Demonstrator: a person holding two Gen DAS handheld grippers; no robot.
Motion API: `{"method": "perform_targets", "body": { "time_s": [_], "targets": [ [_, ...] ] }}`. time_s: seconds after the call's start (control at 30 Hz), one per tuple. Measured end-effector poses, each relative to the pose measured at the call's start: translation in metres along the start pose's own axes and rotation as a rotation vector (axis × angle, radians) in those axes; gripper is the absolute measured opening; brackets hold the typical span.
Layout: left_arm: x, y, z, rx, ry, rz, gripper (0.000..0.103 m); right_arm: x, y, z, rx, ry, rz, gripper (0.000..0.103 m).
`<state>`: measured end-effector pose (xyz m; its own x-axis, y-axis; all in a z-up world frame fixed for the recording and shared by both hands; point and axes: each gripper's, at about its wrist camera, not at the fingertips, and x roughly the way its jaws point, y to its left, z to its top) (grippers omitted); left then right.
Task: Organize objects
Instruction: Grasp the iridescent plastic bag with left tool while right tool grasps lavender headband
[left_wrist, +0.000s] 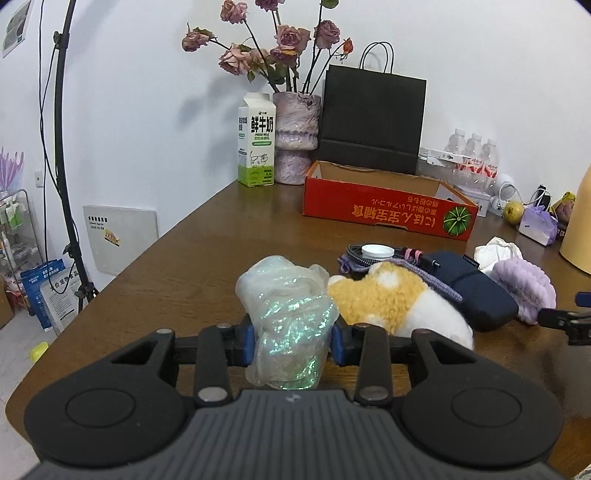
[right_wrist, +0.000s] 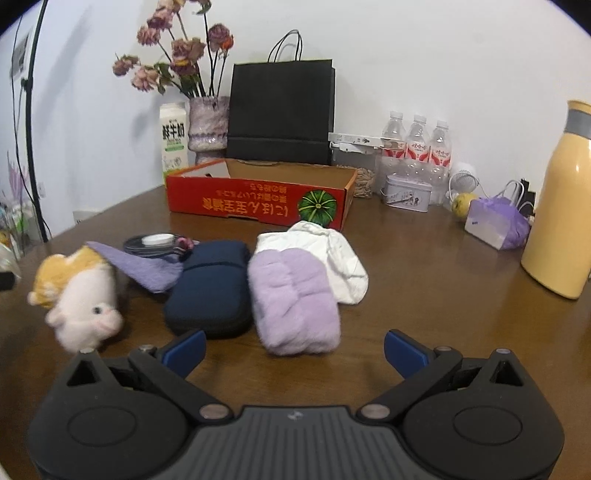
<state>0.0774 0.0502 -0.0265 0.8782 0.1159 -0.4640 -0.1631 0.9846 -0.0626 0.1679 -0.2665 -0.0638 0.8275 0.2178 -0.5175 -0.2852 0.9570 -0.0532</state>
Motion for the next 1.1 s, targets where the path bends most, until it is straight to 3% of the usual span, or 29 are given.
{"method": "perform_targets", "body": {
  "time_s": [0.17, 0.23, 0.37, 0.43, 0.53, 1.1],
  "targets": [
    [0.005, -0.004, 0.005, -0.001, -0.004, -0.005, 0.038, 0.026, -0.012, 0.009, 0.023, 0.042, 0.036, 0.083],
    [0.006, -0.006, 0.006, 0.001, -0.003, -0.007, 0.038, 0.031, -0.014, 0.011, 0.037, 0.045, 0.064, 0.069],
    [0.011, -0.006, 0.007, -0.014, 0.01, -0.018, 0.038, 0.039, -0.013, 0.014, 0.038, 0.042, 0.084, 0.06],
    [0.011, -0.006, 0.007, -0.015, 0.009, -0.021, 0.038, 0.041, -0.012, 0.013, 0.039, 0.053, 0.105, 0.04],
    [0.013, -0.007, 0.009, -0.014, 0.007, -0.022, 0.038, 0.04, -0.011, 0.01, 0.029, 0.039, 0.121, 0.029],
    [0.022, -0.014, 0.033, -0.007, -0.023, -0.053, 0.038, -0.003, -0.012, 0.027, 0.001, -0.137, 0.141, 0.021]
  ]
}}
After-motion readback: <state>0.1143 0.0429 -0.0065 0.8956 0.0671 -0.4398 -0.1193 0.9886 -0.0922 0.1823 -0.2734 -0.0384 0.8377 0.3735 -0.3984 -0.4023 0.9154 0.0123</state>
